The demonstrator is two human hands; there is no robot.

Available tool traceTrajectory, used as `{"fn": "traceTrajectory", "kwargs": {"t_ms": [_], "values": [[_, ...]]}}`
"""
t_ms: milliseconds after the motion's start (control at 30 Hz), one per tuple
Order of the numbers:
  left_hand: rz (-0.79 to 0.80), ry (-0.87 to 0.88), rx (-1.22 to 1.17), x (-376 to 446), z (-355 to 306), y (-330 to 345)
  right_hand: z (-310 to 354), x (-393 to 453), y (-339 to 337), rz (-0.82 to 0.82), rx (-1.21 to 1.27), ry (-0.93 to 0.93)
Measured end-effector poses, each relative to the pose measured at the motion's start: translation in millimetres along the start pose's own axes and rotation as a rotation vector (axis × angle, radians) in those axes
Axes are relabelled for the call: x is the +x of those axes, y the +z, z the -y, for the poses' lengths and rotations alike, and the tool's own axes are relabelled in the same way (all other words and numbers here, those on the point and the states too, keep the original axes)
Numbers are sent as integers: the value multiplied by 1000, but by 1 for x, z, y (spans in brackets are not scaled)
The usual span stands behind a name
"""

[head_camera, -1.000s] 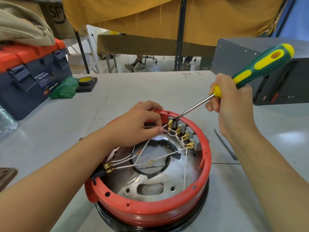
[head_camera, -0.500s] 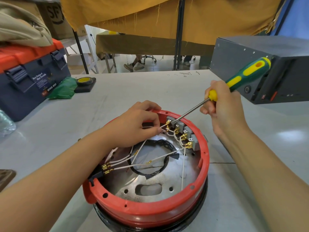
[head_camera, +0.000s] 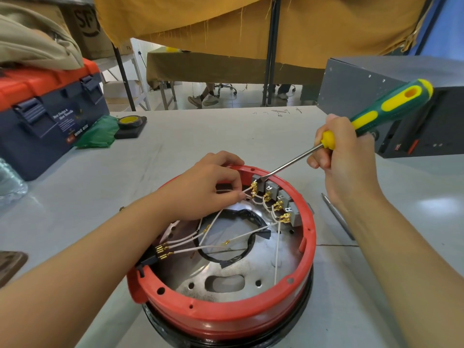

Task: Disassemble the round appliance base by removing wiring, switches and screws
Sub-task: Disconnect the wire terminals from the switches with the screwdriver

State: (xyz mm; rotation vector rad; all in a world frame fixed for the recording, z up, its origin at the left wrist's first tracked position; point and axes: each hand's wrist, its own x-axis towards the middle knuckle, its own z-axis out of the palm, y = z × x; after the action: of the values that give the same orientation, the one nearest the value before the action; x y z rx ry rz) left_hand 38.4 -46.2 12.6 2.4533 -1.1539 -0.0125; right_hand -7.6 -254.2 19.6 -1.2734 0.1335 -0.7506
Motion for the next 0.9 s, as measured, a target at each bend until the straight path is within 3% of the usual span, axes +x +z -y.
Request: {"fn": "traceTrajectory", "kwargs": {"t_ms": [233, 433, 567, 900], "values": [[3, -13, -16, -1, 0, 0, -10, -9, 8, 116, -62, 11], [-30, -39, -56, -1, -1, -1, -2, -6, 3, 9, 105, 10], [-118, -63, -177, -1, -1, -6, -5, -7, 4, 2, 19, -20], [-302, -246, -637, 0, 4, -15, -23, -15, 7, 460, -194, -68]]}}
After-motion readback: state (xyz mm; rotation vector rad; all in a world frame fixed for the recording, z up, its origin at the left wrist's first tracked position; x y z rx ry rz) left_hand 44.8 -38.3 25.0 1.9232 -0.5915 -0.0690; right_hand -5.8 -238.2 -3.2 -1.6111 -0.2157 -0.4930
